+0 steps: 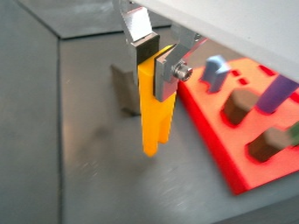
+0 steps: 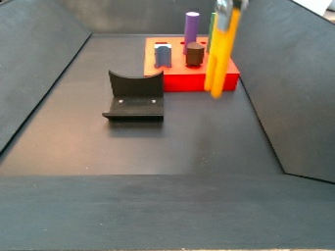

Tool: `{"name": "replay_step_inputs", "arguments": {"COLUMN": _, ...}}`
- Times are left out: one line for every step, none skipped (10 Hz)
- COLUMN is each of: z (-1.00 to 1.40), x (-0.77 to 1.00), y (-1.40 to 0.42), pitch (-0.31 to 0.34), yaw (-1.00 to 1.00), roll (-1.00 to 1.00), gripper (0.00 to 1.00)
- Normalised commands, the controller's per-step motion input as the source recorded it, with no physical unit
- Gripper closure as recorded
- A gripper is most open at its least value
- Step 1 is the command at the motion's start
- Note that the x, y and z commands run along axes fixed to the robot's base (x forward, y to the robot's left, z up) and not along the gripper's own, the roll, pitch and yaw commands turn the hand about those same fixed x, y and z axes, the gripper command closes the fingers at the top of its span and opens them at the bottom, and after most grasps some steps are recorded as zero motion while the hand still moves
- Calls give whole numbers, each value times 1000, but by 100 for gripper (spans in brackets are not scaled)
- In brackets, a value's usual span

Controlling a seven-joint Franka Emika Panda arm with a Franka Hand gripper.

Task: Pick up the square-circle object. Move up. Rotate the square-circle object. Move to above the board. Insert the square-circle object.
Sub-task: Rotate the square-circle object.

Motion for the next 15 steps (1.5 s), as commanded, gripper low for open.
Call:
{"name": "replay_step_inputs", "arguments": {"z": 479, "x": 87, "y": -818, "pitch": 52, "yaw": 30, "roll": 2, "gripper": 100}}
{"name": "replay_step_inputs", "arguments": {"z": 275, "x": 59, "y": -518, "pitch": 72, "yaw": 33, "roll": -7, "gripper": 100}}
{"name": "replay_step_inputs", "arguments": {"z": 170, "x": 53, "y": -369, "pitch": 79, "yaw": 33, "roll": -12, "gripper": 100}}
{"name": "replay_step_inputs", "arguments": {"z": 0, "x": 0, "y": 0, "pitch": -18, "yaw": -593, "roll": -2, "gripper": 100}}
{"name": "replay_step_inputs", "arguments": {"z": 0, "x": -5, "y": 49, "pitch": -19, "yaw": -596, "roll": -6, "gripper": 100}}
{"name": "replay_step_inputs", "arguments": {"z": 0, "x": -5, "y": 42, "pitch": -19, "yaw": -359, "roll": -7, "gripper": 100}}
{"name": "replay_step_inputs", "arguments": {"z": 0, "x": -4, "y": 34, "pitch": -19, "yaw": -253, "roll": -7, "gripper": 100}}
{"name": "replay_step_inputs", "arguments": {"z": 0, "x": 46, "y": -77, "pitch": -16, "yaw": -1000, "roll": -5, "gripper": 100}}
{"name": "replay_step_inputs", "arguments": {"z": -1, "x": 42, "y": -71, "pitch": -14, "yaw": -955, "roll": -9, "gripper": 100}}
{"name": "replay_step_inputs", "arguments": {"z": -2, "x": 36, "y": -40, "pitch": -12, "yaw": -696, "roll": -11, "gripper": 100}}
{"name": "replay_step_inputs", "arguments": {"z": -3, "x": 33, "y": -24, "pitch": -10, "yaw": -534, "roll": -12, "gripper": 100}}
{"name": "replay_step_inputs", "arguments": {"z": -3, "x": 31, "y": -17, "pitch": -9, "yaw": -297, "roll": -13, "gripper": 100}}
{"name": "replay_step_inputs", "arguments": {"z": 0, "x": 0, "y": 0, "pitch": -8, "yaw": -596, "roll": -14, "gripper": 100}}
{"name": "replay_step_inputs", "arguments": {"z": 0, "x": -1, "y": 7, "pitch": -8, "yaw": -501, "roll": -14, "gripper": 100}}
{"name": "replay_step_inputs", "arguments": {"z": 0, "x": -1, "y": 7, "pitch": -8, "yaw": -355, "roll": -14, "gripper": 100}}
